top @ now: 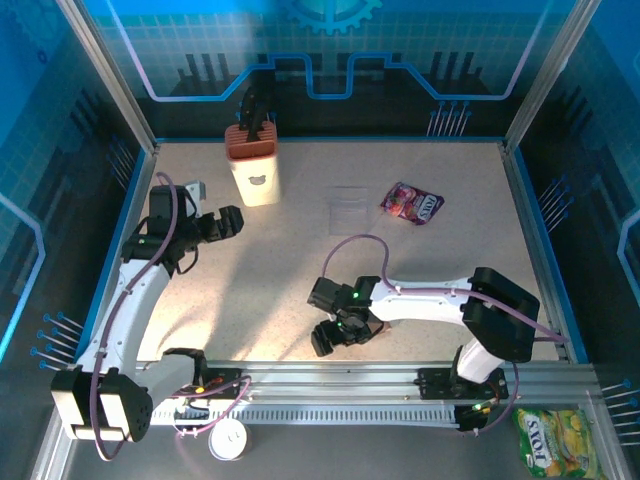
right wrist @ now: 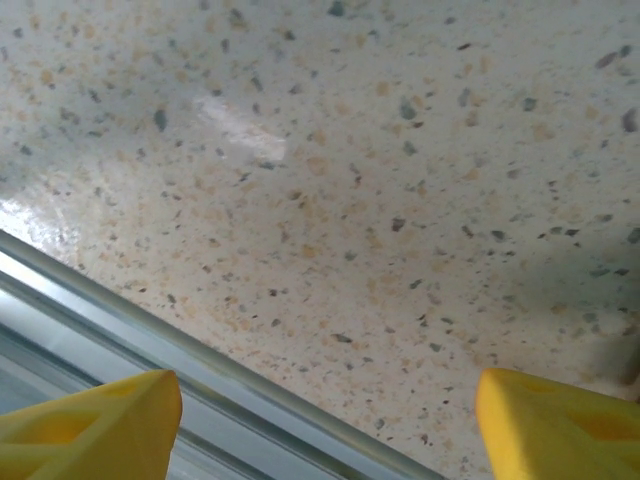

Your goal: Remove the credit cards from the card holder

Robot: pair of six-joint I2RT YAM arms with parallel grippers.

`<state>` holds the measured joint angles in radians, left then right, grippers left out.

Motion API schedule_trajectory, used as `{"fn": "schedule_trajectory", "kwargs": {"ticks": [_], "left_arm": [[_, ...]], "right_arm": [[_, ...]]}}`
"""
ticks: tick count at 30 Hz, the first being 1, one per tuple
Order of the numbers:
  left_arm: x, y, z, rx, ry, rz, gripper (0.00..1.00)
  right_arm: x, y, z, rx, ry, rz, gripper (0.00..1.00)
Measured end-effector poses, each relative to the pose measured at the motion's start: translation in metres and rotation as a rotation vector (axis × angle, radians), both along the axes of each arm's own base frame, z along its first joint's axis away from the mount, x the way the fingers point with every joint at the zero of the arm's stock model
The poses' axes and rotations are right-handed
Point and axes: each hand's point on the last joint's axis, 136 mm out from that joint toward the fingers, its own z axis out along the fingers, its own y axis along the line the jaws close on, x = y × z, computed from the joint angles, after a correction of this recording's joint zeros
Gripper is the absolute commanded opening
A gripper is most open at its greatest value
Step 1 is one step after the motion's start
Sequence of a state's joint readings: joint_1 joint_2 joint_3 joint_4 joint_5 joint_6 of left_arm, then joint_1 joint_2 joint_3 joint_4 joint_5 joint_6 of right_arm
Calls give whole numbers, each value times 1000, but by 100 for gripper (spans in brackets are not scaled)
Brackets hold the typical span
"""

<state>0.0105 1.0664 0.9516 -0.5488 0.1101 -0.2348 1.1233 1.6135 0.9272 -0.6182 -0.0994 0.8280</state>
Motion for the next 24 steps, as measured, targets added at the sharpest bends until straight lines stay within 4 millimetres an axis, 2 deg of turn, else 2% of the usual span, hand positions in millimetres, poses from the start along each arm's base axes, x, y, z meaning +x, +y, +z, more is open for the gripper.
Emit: {"fn": "schedule_trajectory", "kwargs": {"ticks": [4,8,12,15,24], "left_arm": [[0,0,0,0,1,0,99],[1,0,-2,0,7,0,99],[2,0,-6,0,20,1,99],[2,1,-6,0,21,3,99],[3,12,-7,8,22,39,99]], "right_arm": [[7,-11,-5,-24,8,-49,87],[18,-23,-6,-49,4,-95,88],[31,-44,-8,-79,0,-156,90],[41,-62,-9,-104,3,-201,100],[85,-97,-6,-97,-7,-327,100]]}}
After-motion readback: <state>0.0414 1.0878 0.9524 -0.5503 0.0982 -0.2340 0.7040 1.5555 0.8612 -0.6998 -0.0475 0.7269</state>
